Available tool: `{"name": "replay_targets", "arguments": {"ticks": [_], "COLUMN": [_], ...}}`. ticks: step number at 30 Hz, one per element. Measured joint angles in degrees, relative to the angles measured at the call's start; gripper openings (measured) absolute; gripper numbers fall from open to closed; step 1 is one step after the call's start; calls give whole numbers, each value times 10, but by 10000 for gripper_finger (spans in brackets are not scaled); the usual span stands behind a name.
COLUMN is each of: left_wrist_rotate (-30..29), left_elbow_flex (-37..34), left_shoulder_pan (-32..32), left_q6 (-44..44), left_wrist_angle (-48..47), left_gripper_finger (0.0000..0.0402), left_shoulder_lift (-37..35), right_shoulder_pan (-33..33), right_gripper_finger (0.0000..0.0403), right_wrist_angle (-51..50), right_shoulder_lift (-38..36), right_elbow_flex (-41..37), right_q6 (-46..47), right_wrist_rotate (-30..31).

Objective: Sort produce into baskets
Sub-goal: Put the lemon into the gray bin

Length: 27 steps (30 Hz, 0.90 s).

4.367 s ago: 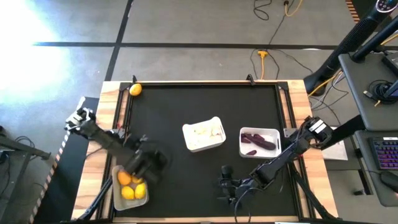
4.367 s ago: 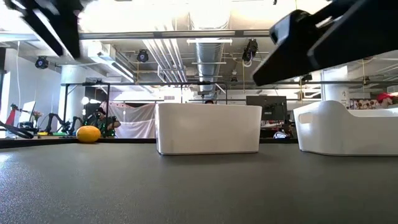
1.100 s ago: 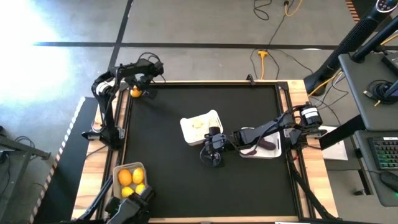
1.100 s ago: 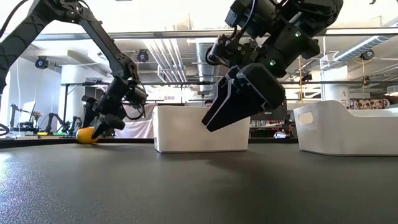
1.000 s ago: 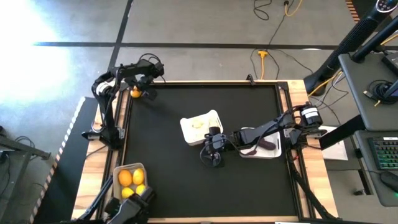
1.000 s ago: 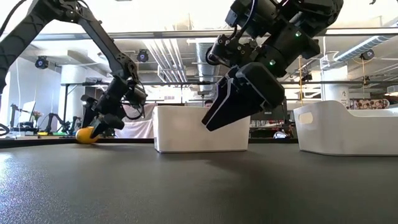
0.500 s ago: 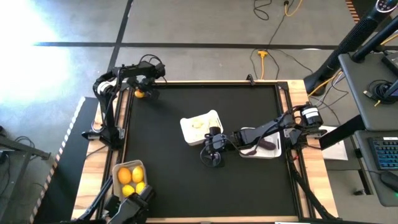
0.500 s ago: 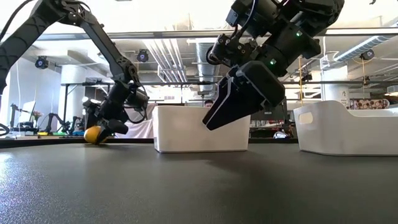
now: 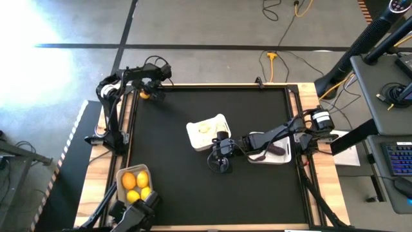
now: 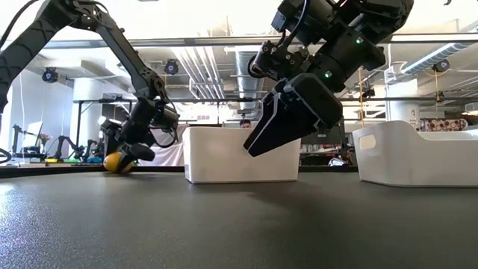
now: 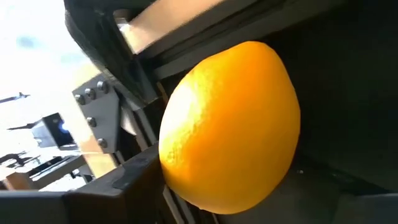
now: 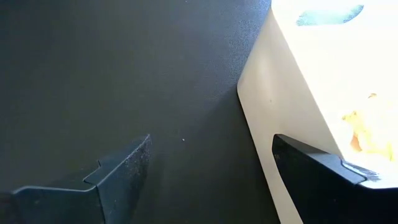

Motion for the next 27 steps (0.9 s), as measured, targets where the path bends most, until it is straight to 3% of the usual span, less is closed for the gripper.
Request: {"name": "replay_targets", "arguments": {"ticks": [4,8,15,18,21,27], "left_wrist_rotate": [-17,-18,-40,-43,-40,-25], "left_elbow_flex": [0,0,-16,-46,-91,-180], "left_shoulder_pan": [-4,-21,-118,-208,-337,-666], "left_q6": [5,12,-7,-59,-128,-370], "left_wrist_angle": [0,-27,-70,-79,-78,-79], "left_gripper_finger": [213,212,210,211,212,213], "left_shoulder_lift": [-1,-19,-137,-226,-320,-457], "right_shoulder_pan": [1,1,0,0,1,1], "right_gripper_finger": [327,327,327,327,327,327], "right_wrist_angle": [-1,-1,1,3,3,1], "right_shoulder_lift": [0,0,0,0,0,0], "right_elbow_flex": [0,-1,-1,-1,-1,-1], "right_q6": [0,-6,-15,0,2,-9], "right_wrist_rotate": [0,0,1,2,2,2]}}
